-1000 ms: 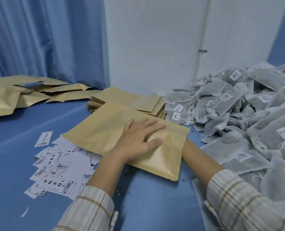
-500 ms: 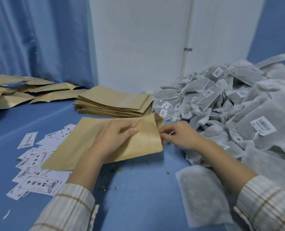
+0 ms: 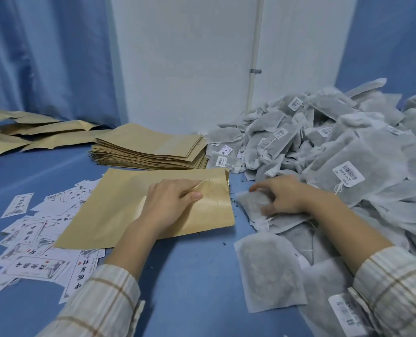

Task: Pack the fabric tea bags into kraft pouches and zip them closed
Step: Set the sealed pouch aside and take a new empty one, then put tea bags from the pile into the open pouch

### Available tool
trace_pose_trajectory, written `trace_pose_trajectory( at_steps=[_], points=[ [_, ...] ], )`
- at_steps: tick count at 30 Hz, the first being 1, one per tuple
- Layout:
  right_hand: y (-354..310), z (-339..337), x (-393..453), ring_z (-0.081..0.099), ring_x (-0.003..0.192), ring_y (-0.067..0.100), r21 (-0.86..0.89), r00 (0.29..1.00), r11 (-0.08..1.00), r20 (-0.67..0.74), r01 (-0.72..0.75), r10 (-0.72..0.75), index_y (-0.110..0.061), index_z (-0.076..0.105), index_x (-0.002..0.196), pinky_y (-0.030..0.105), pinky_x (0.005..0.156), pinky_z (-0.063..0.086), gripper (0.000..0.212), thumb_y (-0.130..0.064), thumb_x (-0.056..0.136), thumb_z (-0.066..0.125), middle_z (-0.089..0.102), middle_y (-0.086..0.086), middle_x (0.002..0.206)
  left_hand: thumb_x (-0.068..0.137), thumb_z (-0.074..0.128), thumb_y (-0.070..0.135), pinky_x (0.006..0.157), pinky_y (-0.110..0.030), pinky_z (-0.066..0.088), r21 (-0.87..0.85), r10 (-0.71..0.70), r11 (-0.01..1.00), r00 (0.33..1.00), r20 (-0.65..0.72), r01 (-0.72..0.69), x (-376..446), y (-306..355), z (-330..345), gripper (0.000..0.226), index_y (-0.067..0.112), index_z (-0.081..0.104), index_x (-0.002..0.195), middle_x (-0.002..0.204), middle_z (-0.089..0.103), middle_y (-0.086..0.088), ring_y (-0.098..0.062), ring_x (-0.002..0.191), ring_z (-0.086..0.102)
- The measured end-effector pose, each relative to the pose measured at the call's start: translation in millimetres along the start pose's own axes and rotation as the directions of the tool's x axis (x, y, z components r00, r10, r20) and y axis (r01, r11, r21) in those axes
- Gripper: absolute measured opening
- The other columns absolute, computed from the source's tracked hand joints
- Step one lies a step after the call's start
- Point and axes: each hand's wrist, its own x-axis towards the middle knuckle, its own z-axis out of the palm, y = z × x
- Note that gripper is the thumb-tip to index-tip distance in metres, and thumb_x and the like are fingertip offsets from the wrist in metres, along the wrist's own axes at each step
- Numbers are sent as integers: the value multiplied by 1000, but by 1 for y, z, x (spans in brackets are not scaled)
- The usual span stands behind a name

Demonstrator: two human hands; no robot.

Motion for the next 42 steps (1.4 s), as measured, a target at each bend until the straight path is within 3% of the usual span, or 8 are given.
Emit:
trace_pose_trajectory(
  at_steps=[4,10,16,20,26,32,38,42],
  points=[
    [-3,-3,2,55,101,13,456,962,890,-256,31,97,-30,48,111,25,85,39,60,-40,63,81,59,-10,105,92,56,35,100,-43,35,-40,-24,999,998,-60,21,1,-5,1,25,42,64,114,110,67,18,-13,108,55],
    [-43,5,17,60,88,12,578,936,784,-353,228,-12,-26,66,88,22,81,43,25,-26,68,80,67,-10,90,90,60,32,97,-40,39,-167,13,985,994,-107,-30,6,-4,1,24,51,62,104,101,65,31,-4,101,55],
    [-87,5,40,46,40,4,677,994,728,-96,107,-57,-11,39,59,9,39,35,37,-1,95,36,46,-4,44,86,64,32,79,0,35,-347,9,935,987,-162,-66,10,-2,-3,39,68,56,95,96,57,46,19,98,52],
    [-95,9,51,42,61,-5,736,977,672,72,83,-200,-26,46,74,-3,50,34,31,-2,93,49,46,-15,70,88,62,33,71,3,34,-329,-36,944,988,-153,-17,9,-10,-7,39,70,53,94,88,56,49,23,91,50],
    [-87,7,60,55,73,19,367,999,930,-37,30,-18,-11,47,71,22,60,42,17,-2,84,52,52,2,72,88,61,37,92,-24,41,-280,-41,960,988,-146,-1,9,-16,-4,33,64,50,102,94,57,47,13,99,53],
    [-97,-2,45,45,49,8,418,964,885,69,206,-257,-13,43,67,9,41,37,31,-9,98,41,43,1,62,87,61,37,83,-2,35,-311,-14,950,990,-143,-32,7,-6,-1,32,64,52,102,93,56,48,18,100,50],
    [-58,-31,31,61,100,12,383,990,919,66,93,-128,-17,66,108,23,90,45,22,-13,89,56,68,-1,106,89,59,36,93,-34,42,-218,-57,975,990,-128,28,4,-17,1,17,50,63,98,98,68,22,-8,99,57],
    [-24,-43,10,54,109,11,157,892,987,450,-42,-34,-35,52,126,25,93,43,45,-25,83,58,57,-8,120,88,62,34,93,-31,41,-227,-60,973,995,-83,40,2,-18,0,18,44,67,102,106,69,18,-6,103,57]
  ],
)
